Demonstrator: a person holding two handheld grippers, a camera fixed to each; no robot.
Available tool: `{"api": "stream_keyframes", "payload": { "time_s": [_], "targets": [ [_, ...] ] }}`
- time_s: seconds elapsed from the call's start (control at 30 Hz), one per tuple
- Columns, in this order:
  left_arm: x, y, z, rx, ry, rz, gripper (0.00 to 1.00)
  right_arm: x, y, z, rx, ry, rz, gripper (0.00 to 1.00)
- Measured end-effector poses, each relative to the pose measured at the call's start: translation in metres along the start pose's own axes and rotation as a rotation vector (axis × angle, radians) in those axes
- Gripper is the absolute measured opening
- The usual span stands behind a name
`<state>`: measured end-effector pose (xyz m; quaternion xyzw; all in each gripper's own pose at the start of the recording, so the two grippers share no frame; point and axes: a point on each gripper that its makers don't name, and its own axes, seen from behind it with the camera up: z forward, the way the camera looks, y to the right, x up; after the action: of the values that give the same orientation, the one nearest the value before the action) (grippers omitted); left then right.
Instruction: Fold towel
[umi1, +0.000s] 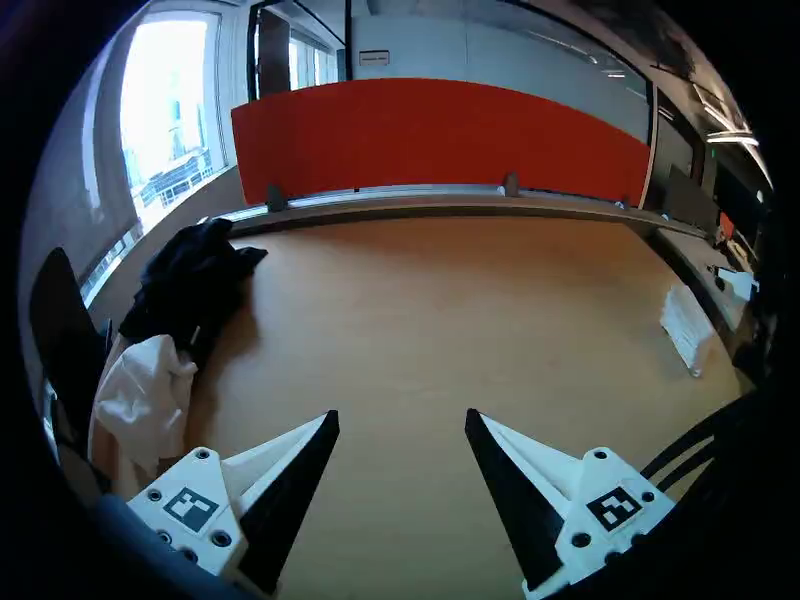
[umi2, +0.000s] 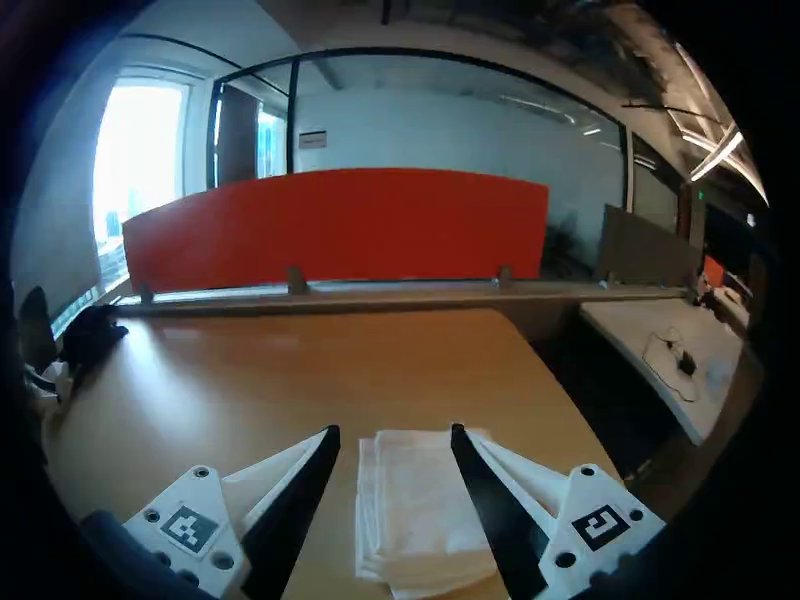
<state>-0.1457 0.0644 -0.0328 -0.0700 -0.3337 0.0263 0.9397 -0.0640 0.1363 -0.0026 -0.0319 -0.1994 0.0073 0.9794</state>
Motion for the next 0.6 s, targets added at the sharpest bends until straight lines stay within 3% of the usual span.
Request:
{"api": "stream_keyframes", "payload": {
  "time_s": [0.3,0.4,0.47,0.6],
  "targets": [
    [0.015,-0.002,-0.001,0.004,0.051,-0.018,0.94,0.055,-0.037,-0.007,0.05,0.191,-0.03,0.88],
    [0.021,-0.003,-0.002,0.009,0.071,-0.023,0.94,0.072,-0.043,-0.011,0.056,0.255,-0.027,0.94],
    [0.026,-0.005,-0.003,0.014,0.088,-0.027,0.94,0.079,-0.047,-0.014,0.062,0.287,-0.024,1.0],
    [0.038,-0.008,-0.006,0.022,0.135,-0.038,0.94,0.087,-0.055,-0.016,0.073,0.313,-0.029,1.0]
  ]
}}
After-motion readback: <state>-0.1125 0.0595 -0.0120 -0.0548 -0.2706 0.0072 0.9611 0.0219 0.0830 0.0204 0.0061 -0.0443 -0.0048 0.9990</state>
